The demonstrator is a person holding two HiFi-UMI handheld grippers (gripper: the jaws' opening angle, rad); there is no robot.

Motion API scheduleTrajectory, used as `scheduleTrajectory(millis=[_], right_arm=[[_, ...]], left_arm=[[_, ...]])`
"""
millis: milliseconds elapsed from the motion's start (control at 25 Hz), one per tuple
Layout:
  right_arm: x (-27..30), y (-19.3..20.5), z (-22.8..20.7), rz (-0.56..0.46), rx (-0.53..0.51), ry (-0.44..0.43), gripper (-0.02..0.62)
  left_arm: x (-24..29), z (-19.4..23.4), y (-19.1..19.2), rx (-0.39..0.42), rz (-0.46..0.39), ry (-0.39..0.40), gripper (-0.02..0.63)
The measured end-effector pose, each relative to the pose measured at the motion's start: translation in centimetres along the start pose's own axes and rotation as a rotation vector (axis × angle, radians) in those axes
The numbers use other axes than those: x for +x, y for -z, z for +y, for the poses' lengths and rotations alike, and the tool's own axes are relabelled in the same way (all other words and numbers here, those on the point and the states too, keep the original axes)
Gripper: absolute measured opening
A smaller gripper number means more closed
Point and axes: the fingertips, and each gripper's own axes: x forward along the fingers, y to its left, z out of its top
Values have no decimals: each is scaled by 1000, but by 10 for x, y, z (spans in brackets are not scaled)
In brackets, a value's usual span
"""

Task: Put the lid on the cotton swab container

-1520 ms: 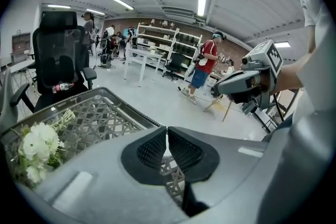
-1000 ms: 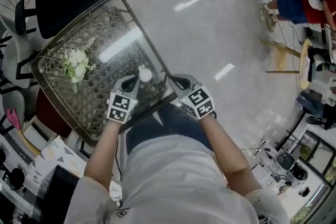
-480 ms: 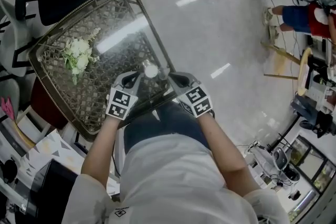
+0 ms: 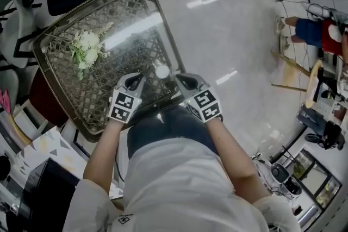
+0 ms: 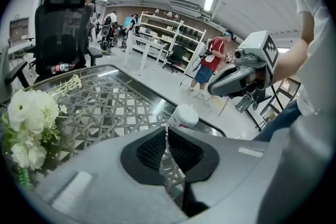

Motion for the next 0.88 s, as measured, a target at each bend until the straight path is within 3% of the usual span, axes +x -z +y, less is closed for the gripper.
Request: scheduleTrajectory(millis=[280, 880], right_arm=[[16, -15, 17, -28, -36, -39, 3], [57, -6, 26, 42, -77, -49, 3]], left_arm=[[-14, 6, 5, -39, -19, -35, 9], [-46, 22, 37, -120, -39, -106, 9]])
